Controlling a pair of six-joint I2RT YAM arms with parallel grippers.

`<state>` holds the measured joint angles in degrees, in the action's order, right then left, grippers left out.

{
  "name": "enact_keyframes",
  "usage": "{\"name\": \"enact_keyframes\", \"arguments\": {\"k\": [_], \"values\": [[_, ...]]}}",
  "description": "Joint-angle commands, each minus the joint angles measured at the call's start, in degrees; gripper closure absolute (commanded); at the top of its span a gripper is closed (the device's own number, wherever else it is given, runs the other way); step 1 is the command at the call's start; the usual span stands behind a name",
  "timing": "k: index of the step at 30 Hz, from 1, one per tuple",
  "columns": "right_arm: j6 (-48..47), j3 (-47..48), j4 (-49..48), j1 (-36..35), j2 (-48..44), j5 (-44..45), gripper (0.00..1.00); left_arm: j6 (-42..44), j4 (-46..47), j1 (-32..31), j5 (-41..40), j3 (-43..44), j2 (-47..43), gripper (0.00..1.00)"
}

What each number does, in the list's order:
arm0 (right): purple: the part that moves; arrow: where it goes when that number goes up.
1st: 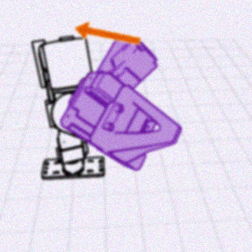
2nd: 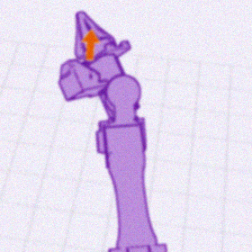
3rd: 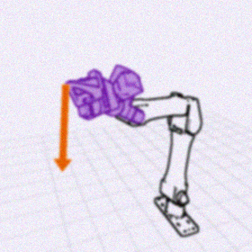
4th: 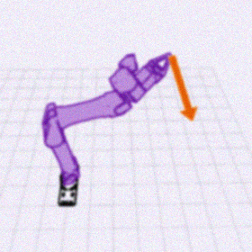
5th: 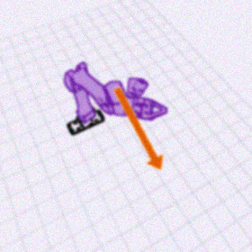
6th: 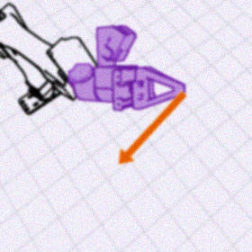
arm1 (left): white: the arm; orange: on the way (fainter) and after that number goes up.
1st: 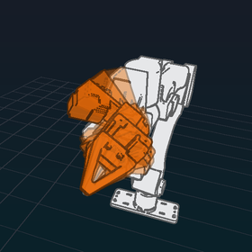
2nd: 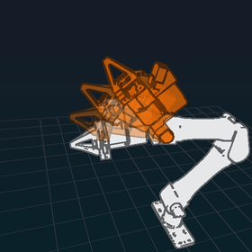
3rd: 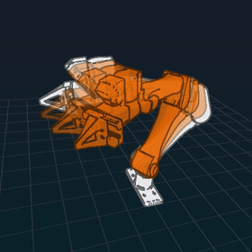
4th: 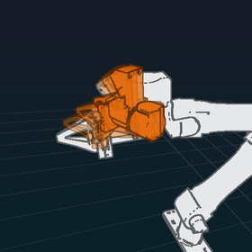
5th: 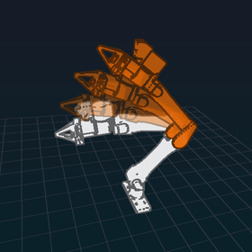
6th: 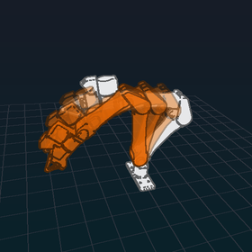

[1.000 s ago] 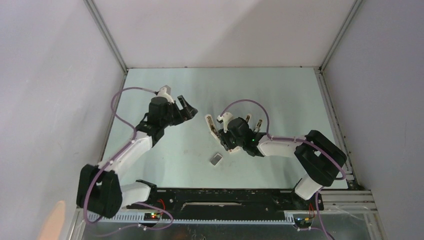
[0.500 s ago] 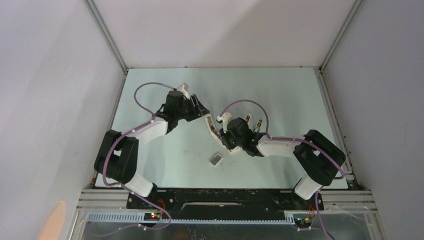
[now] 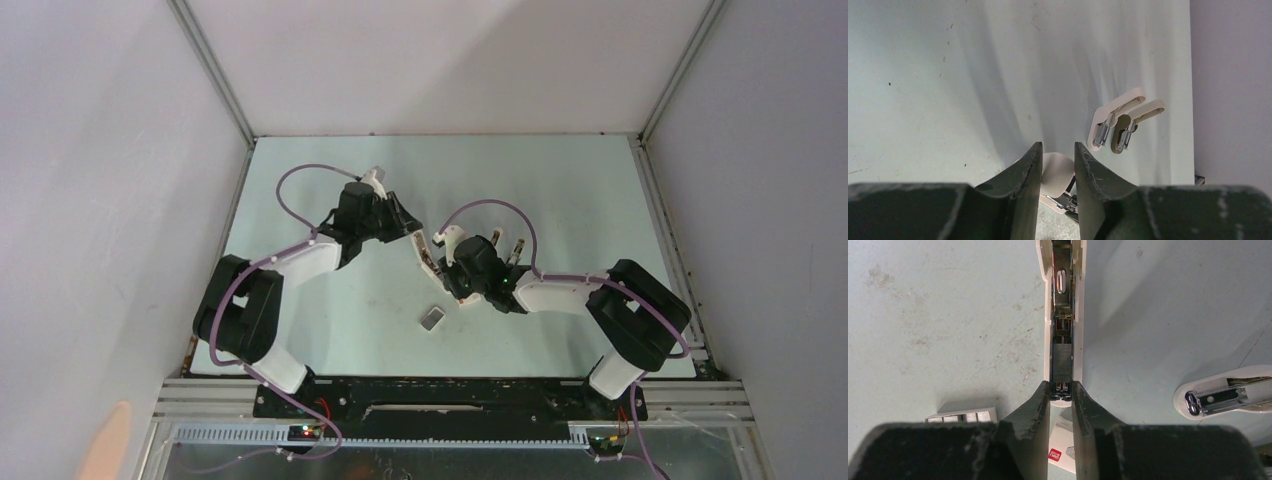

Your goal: Load the staples into the stapler

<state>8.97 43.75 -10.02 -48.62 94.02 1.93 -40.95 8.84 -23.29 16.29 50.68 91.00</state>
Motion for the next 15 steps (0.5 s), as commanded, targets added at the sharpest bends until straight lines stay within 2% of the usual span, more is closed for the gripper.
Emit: {"name": "enact_keyframes", "arguments": {"k": [1,5,10,15], "values": [[-0.1,-0.1,-3.5,-0.3,0.8,0.2,0.86,1.8,-1.3,-1.6,-1.5,-1.6,-1.8,0.66],[0.2,-0.2,-3.6,-0.3,0.8,0.3,0.86,2.9,-1.5,-2.4,-2.1,-2.3,-3.6,0.64],[0.3,-0.1,-3.7,-0.3,0.8,0.2,0.87,4.2,-1.9,-2.8,-2.9,-2.9,-5.1,0.50],[0.4,-0.1,-3.6,-0.3,0.8,0.2,0.87,5.5,-2.4,-2.7,-2.7,-1.7,-5.6,0.49]]}}
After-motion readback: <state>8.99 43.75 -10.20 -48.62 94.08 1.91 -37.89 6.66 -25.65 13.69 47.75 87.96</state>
